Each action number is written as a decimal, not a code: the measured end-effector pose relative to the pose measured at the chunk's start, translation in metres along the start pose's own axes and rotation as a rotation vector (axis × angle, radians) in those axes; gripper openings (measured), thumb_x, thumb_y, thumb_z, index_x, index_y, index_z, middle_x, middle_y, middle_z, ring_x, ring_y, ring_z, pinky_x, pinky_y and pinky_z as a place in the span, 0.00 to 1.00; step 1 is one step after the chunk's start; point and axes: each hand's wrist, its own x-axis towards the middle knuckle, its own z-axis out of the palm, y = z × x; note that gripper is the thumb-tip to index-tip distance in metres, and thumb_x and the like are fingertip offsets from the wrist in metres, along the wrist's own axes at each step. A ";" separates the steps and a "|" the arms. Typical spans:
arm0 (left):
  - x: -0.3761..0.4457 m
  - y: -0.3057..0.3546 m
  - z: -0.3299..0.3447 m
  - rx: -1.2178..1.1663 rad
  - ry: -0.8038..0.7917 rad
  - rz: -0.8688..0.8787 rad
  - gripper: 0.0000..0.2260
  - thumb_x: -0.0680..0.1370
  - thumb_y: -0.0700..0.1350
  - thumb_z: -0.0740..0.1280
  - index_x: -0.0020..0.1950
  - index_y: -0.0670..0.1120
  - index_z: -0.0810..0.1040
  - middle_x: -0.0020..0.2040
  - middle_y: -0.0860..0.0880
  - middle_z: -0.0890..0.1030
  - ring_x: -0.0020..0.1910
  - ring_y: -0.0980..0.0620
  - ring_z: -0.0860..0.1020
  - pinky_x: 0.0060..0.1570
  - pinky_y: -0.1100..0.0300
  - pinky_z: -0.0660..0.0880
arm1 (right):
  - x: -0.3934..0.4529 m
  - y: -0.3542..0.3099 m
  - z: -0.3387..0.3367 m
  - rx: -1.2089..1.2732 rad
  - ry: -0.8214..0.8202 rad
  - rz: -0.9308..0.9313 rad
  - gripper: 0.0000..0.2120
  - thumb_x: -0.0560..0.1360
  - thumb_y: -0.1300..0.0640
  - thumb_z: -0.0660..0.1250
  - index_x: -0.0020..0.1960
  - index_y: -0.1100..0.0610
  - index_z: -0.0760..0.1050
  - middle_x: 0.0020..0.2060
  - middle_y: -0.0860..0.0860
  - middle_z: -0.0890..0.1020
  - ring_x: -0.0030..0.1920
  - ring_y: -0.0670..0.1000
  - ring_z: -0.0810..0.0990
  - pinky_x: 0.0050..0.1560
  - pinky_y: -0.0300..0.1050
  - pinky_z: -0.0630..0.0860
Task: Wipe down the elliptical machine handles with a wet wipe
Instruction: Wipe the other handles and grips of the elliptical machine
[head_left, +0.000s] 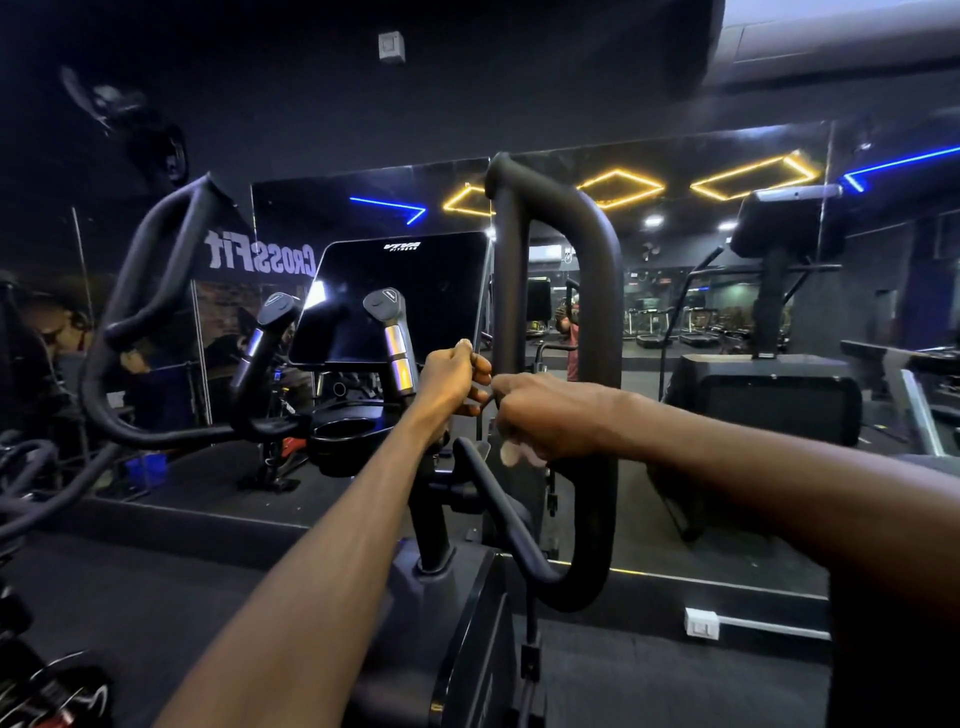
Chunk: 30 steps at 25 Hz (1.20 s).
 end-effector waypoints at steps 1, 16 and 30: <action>-0.001 0.000 0.002 0.011 -0.004 0.003 0.19 0.84 0.51 0.53 0.43 0.43 0.77 0.31 0.48 0.78 0.27 0.54 0.75 0.28 0.59 0.73 | -0.001 0.001 0.001 -0.021 -0.018 -0.025 0.06 0.76 0.64 0.67 0.52 0.62 0.79 0.54 0.52 0.72 0.49 0.52 0.75 0.44 0.43 0.74; 0.015 0.001 0.029 -0.013 0.129 0.119 0.19 0.84 0.49 0.56 0.37 0.45 0.76 0.32 0.48 0.75 0.33 0.51 0.73 0.35 0.58 0.69 | 0.014 0.006 0.005 0.740 0.767 0.636 0.04 0.75 0.63 0.64 0.49 0.60 0.72 0.45 0.56 0.79 0.45 0.56 0.79 0.45 0.53 0.78; 0.014 -0.007 0.032 0.022 0.198 0.185 0.18 0.79 0.52 0.52 0.31 0.49 0.68 0.29 0.51 0.71 0.33 0.48 0.69 0.37 0.50 0.67 | 0.080 0.029 -0.022 1.235 1.113 0.859 0.12 0.83 0.57 0.56 0.51 0.55 0.79 0.35 0.47 0.75 0.38 0.48 0.75 0.39 0.48 0.72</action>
